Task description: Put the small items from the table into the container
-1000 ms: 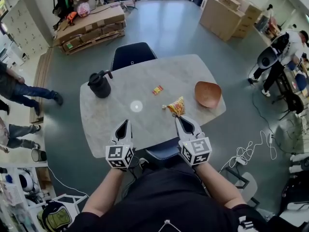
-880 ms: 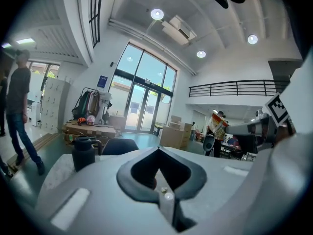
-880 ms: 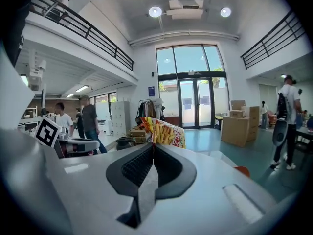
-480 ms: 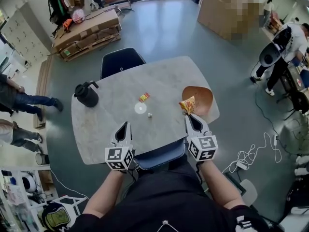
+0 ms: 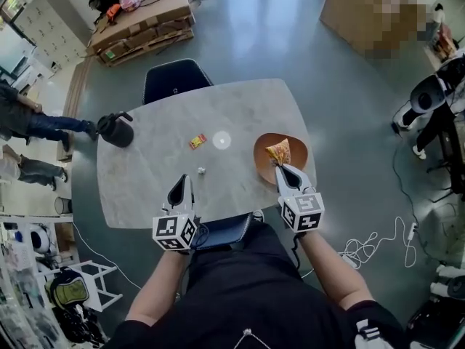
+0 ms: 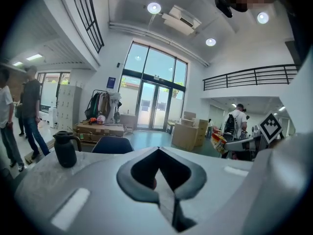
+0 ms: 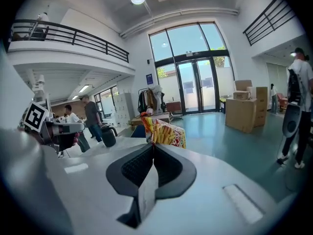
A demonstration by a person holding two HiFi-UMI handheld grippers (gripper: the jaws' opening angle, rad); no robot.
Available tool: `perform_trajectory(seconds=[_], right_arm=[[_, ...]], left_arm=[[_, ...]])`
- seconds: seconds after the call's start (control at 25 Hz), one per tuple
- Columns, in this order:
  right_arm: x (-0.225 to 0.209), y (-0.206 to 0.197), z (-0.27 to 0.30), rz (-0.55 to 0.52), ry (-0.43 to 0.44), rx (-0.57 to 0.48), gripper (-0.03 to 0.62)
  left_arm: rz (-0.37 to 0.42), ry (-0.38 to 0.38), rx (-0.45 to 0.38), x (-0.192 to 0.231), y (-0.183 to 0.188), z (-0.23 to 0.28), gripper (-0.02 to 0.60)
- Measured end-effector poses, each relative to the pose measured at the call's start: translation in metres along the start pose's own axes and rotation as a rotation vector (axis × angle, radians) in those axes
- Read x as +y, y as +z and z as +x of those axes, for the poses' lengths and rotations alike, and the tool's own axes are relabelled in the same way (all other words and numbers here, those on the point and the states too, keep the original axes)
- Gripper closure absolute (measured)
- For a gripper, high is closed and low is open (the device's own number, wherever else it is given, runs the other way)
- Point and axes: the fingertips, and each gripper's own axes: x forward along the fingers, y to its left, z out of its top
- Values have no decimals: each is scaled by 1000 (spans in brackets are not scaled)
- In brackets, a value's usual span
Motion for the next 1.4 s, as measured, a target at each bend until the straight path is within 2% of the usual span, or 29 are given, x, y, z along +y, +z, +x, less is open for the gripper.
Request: perform_trajectory(seconds=[0.24,0.52,0.64,0.92,1.04,1.16,1.32,1.4], right_arm=[[-35,-48,50,24,-18,160,560],[-104,-146,118,63,-70,519,560],[-128,-182,144,72,-87,627,560],[-132,-239,167,45,-75,817,560],[-129,-256,172,42,-70,868,556],[-125,-260,178,71,-54,874,527],[-119,-253,179,107,-49,846,420],[-120,-240,176,119,-63,800,411]], left_arm=[[-12,25,43,-1,-11,8,578],[-10,35,87,-14,-24,6,578],[-15,52,116,-13,-36,-1,578],[-39,142,162,17,-56,-31,578],[-39,165,160,27,-55,-38,578],[-34,171,158,36,-54,-43,578],[-49,171,164,48,-62,-56,578],[-55,164,155,54,-65,-58,578]])
